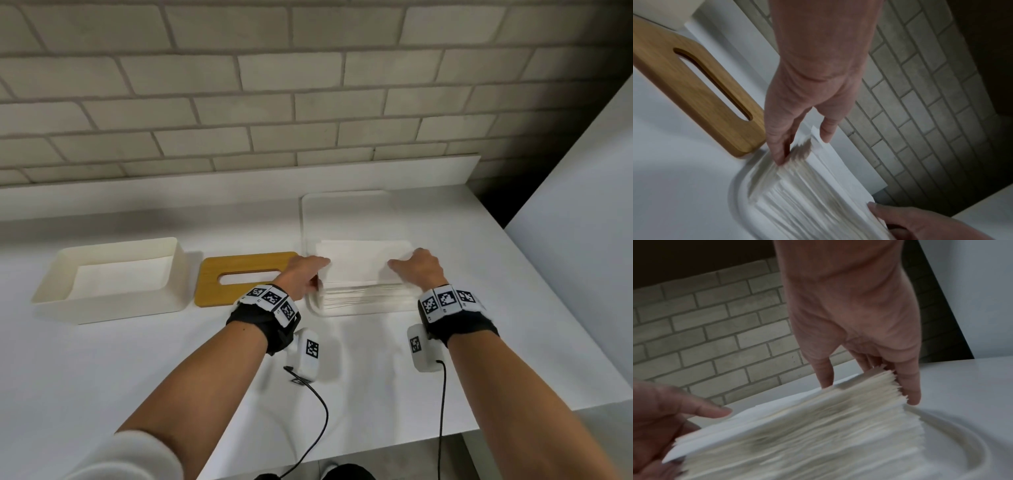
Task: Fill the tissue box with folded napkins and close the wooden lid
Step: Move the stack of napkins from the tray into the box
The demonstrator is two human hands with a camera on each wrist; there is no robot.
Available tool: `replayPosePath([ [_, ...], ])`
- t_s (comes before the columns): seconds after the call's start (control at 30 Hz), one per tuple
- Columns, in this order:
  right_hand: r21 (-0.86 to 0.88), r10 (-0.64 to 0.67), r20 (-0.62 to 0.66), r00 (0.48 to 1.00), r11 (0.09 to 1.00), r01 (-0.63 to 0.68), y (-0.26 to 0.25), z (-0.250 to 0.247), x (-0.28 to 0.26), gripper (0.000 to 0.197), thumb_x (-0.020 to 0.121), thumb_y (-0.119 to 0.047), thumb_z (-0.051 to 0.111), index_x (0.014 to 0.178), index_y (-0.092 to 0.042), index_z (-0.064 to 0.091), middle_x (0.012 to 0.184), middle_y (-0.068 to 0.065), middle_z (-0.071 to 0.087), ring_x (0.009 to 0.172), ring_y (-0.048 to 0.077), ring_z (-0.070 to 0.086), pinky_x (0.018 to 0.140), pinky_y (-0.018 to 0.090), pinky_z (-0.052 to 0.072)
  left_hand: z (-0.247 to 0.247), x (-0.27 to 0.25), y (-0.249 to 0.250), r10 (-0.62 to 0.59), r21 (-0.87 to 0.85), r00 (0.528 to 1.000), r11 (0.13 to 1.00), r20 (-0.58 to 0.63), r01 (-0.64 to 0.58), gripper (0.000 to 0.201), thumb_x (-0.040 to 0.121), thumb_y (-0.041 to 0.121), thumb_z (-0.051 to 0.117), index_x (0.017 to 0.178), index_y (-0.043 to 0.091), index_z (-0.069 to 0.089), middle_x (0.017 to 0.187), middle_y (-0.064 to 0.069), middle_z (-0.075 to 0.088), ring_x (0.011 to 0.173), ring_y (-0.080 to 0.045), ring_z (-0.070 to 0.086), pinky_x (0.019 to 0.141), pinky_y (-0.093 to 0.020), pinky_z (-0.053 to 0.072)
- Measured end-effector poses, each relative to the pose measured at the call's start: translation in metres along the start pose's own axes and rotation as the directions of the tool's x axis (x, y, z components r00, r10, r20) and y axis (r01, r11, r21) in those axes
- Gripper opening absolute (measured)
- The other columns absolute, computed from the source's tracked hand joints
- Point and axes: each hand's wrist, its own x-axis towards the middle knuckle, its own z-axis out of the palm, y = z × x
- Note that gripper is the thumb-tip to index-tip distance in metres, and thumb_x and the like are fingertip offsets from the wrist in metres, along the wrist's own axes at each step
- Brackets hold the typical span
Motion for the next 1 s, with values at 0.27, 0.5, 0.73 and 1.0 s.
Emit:
replayPosePath([
  [0.27, 0.006, 0.026, 0.002, 1.0, 1.0, -0.026, 0.007, 0.009, 0.006, 0.072, 0.085, -0.035, 0.067, 0.139, 0.0, 0.035, 0.139, 0.02, 0.048, 0.128, 0.038, 0.048, 0.103, 0.042, 0.042, 0.002, 0.003, 0.003, -0.009, -0.041, 0.999, 0.999, 0.032, 0.01, 0.041, 0.081, 0.012, 0.073, 0.117, -0.002, 0.061, 0.118, -0.018, 0.068, 0.098, -0.03, 0.066, 0.094, -0.042, 0.053],
  [0.5, 0.014, 0.02, 0.012, 1.0, 1.0, -0.02, 0.007, 0.007, 0.009, 0.072, 0.084, -0.035, 0.069, 0.139, -0.001, 0.035, 0.139, 0.02, 0.048, 0.126, 0.038, 0.049, 0.101, 0.041, 0.043, 0.012, -0.002, 0.012, 0.027, -0.016, 0.984, 1.0, 0.179, -0.025, 0.04, 0.077, 0.019, 0.075, 0.113, 0.003, 0.065, 0.107, -0.011, 0.072, 0.097, -0.026, 0.069, 0.086, -0.038, 0.057],
  [0.73, 0.116, -0.024, -0.017, 1.0, 0.993, 0.026, 0.016, 0.001, 0.007, 0.075, 0.09, -0.049, 0.055, 0.145, -0.002, 0.032, 0.147, 0.017, 0.041, 0.134, 0.036, 0.042, 0.106, 0.04, 0.037, 0.024, -0.012, 0.017, 0.0, -0.071, 0.965, 0.997, 0.261, 0.019, 0.03, 0.081, 0.013, 0.065, 0.11, 0.009, 0.063, 0.105, -0.01, 0.069, 0.088, -0.027, 0.067, 0.071, -0.034, 0.057],
  [1.0, 0.642, 0.119, -0.286, 0.951, 0.76, 0.098, 0.023, -0.001, -0.005, 0.071, 0.1, -0.054, 0.018, 0.131, -0.002, 0.055, 0.137, 0.018, 0.054, 0.126, 0.035, 0.05, 0.109, 0.045, 0.037, 0.002, -0.042, 0.053, 0.169, -0.178, 0.938, 0.977, 0.303, -0.119, 0.004, 0.084, 0.013, 0.06, 0.083, 0.016, 0.063, 0.079, -0.002, 0.069, 0.077, -0.02, 0.065, 0.068, -0.028, 0.056],
])
